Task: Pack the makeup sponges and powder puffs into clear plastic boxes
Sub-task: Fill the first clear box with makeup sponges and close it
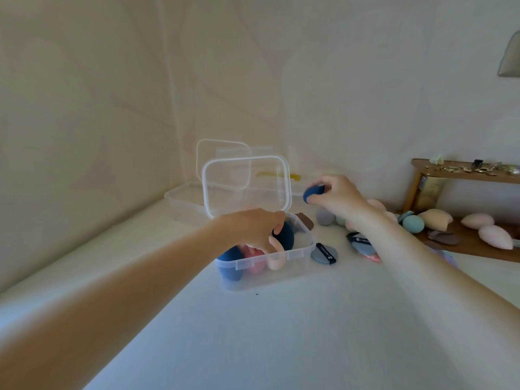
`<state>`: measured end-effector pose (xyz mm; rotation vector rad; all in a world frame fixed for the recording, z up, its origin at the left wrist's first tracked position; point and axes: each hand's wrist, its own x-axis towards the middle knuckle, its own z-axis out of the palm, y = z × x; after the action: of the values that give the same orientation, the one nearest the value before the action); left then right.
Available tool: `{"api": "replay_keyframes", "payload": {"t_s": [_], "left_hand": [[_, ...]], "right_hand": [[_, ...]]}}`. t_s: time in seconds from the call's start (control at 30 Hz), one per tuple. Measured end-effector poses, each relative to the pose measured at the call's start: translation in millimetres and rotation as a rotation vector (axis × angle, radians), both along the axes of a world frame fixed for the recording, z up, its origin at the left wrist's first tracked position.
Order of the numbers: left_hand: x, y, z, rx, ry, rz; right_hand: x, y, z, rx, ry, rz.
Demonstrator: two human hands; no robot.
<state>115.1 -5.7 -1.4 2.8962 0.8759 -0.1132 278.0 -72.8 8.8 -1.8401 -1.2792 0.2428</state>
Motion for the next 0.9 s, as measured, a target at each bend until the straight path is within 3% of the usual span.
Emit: {"api": "replay_keyframes", "payload": {"t_s": [0.13, 0.33, 0.5, 0.57, 0.9], "left_hand": [[1.3, -2.4, -2.0, -0.01, -0.016, 0.025], [-2.5, -10.6, 0.4, -0.009, 0.048, 0.032], [-6.3, -14.3, -2.3, 0.032, 0.024, 0.035], [-6.6, -15.5, -2.5, 0.036, 0.028, 0.038], [0.9, -22.4, 0.1, -0.027, 0.006, 0.032]], "right_hand": [[-14.5, -1.1, 19.4, 0.015, -0.105, 0.055], [-33.3, -2.5, 8.9, -0.347, -0.423, 0.221], [-43.2, -2.6, 4.4, -0.573, -0.752, 0.208], [-48.1, -4.2, 0.6, -0.651, -0.763, 0.185], [-50.6, -16.2, -10.0, -0.642, -0.801, 0.031]]}}
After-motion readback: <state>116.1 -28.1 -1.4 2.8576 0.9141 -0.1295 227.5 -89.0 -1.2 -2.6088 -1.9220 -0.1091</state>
